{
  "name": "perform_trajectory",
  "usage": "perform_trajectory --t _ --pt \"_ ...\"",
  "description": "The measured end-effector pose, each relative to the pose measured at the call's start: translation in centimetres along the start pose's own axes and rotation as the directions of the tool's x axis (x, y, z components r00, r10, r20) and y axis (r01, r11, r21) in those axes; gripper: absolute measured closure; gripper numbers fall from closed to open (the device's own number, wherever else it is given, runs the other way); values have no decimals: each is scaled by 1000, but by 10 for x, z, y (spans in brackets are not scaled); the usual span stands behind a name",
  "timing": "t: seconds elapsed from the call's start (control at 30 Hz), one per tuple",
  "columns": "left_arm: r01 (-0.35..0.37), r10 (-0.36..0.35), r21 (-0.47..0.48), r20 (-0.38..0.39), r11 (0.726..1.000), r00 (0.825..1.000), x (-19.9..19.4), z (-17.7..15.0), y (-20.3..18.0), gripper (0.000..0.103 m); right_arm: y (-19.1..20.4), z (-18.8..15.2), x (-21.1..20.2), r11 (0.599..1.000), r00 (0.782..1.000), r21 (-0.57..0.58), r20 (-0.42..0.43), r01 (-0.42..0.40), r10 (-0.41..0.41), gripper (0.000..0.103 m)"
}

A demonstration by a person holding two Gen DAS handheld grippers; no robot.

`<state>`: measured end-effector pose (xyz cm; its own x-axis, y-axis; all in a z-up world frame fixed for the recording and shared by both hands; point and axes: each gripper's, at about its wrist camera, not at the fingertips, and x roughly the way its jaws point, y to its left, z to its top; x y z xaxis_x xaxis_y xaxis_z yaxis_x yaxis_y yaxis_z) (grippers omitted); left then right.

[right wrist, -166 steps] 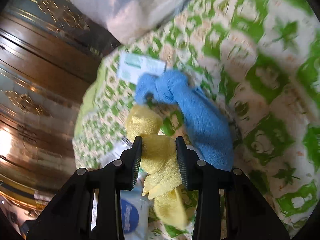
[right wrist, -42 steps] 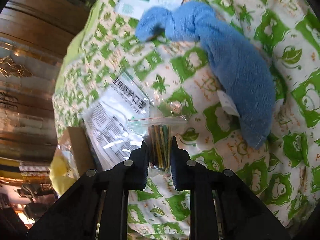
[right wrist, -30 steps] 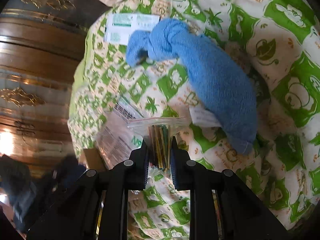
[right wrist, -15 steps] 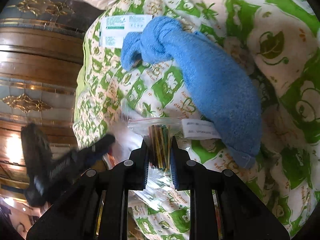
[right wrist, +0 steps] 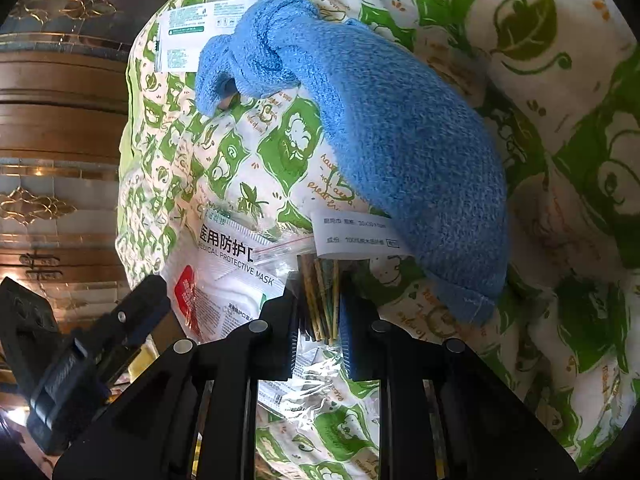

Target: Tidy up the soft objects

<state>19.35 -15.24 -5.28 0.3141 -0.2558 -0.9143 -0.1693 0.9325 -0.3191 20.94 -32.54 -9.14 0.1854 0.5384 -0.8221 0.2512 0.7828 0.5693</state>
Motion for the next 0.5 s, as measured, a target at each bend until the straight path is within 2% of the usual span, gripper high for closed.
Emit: perform_trajectory --t 0.1,0.13,0.17,0.23,0.27,0.33,0.37,0.4,0.5 --pt "4 -4 36 -13 999 1000 10 -3 -5 42 4 0 5 1000 1000 -18 -6 25 -25 87" --pt "50 -49 31 -38 998 998 11 -4 -5 43 4 0 6 999 1000 -19 -7 29 -29 87" --pt "130 -130 -12 -76 991 989 13 -6 -1 43 4 1 7 999 1000 -15 -9 28 -29 87" --pt "198 -204 -76 -84 977 975 11 -11 5 47 3 2 8 1000 1000 -7 -9 29 -29 87" --pt "208 -214 -79 -73 975 974 9 -14 5 53 4 2 9 999 999 -9 -9 32 -32 87" --pt "205 -210 -83 -64 975 976 6 -19 7 78 2 3 7 999 999 -11 -7 33 -33 87" --pt "205 -210 -85 -61 975 976 5 -20 7 83 2 3 8 999 999 -11 -6 33 -33 87" --pt "209 -213 -84 -48 974 976 3 -23 7 92 4 3 9 999 999 -10 -4 32 -32 87" --pt "211 -212 -93 -6 973 977 -9 -29 6 100 1 5 6 1000 1000 -10 4 18 -17 87"
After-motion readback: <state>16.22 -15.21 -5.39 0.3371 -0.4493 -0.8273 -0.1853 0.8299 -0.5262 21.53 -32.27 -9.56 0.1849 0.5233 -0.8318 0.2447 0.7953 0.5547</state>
